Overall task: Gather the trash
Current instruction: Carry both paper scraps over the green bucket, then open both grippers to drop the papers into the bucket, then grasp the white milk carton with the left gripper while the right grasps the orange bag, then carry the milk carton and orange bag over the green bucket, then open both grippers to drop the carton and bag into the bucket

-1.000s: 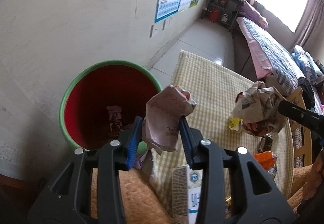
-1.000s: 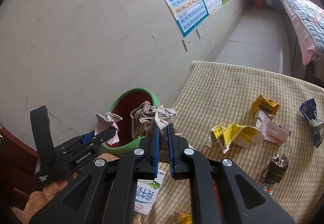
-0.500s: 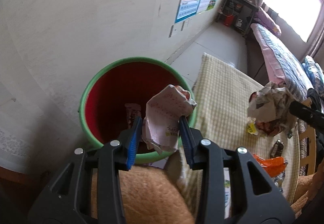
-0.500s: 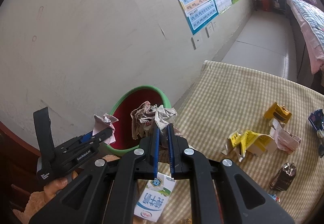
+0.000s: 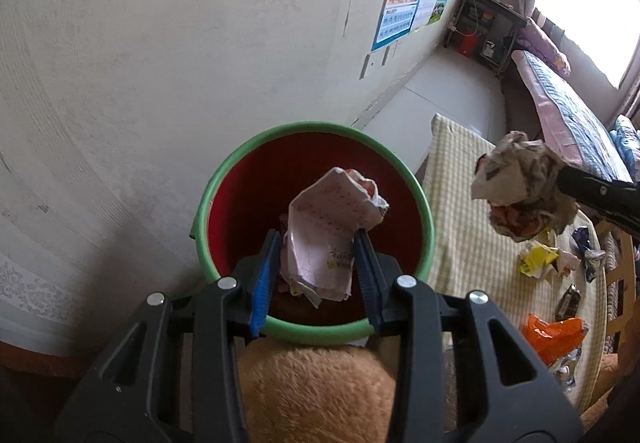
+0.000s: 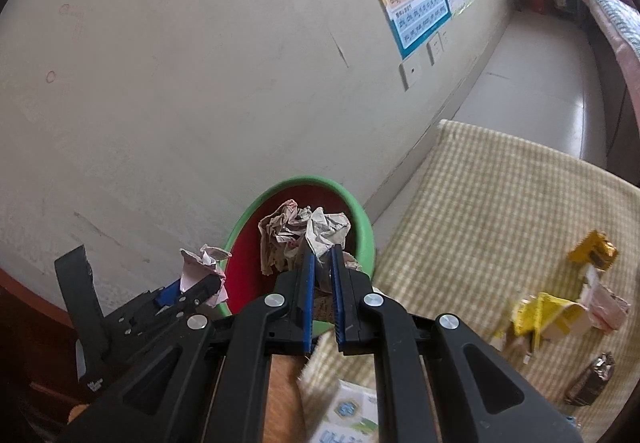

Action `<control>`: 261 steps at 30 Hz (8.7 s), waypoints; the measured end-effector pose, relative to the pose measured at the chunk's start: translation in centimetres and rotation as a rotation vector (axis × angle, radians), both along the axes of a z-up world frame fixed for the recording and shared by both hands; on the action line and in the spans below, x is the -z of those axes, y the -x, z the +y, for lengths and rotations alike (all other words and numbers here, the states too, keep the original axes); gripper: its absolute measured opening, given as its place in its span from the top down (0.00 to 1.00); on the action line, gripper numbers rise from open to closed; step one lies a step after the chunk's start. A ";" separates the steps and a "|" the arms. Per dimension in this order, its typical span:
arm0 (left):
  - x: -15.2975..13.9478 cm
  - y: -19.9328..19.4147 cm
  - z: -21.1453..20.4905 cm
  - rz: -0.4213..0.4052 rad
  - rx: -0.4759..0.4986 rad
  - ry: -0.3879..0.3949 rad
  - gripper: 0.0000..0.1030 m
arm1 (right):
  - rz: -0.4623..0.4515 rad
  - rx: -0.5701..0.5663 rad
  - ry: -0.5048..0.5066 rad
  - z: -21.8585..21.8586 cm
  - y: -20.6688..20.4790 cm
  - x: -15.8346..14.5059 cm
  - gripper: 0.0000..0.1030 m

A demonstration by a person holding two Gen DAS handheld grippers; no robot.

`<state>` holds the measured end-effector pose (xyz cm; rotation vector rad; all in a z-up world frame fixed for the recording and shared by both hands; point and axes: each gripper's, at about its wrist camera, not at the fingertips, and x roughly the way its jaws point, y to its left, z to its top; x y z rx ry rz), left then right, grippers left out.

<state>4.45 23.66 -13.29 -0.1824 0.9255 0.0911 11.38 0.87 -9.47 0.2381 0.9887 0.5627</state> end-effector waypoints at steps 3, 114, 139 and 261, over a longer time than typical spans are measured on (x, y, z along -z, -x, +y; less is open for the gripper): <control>0.1 -0.5 0.5 -0.001 -0.009 0.001 0.65 | 0.017 -0.001 -0.003 0.9 -0.6 0.4 0.92; 5.1 2.6 -18.5 0.204 0.419 -0.027 0.47 | 0.209 0.269 0.092 -19.0 9.8 8.3 0.49; -5.2 2.1 -16.6 -0.111 0.314 -0.087 0.47 | -0.021 0.328 0.034 -18.6 9.4 0.5 0.48; 5.5 -3.9 3.9 0.113 -0.045 -0.051 0.42 | -0.066 -0.106 0.290 8.2 -2.8 3.3 0.36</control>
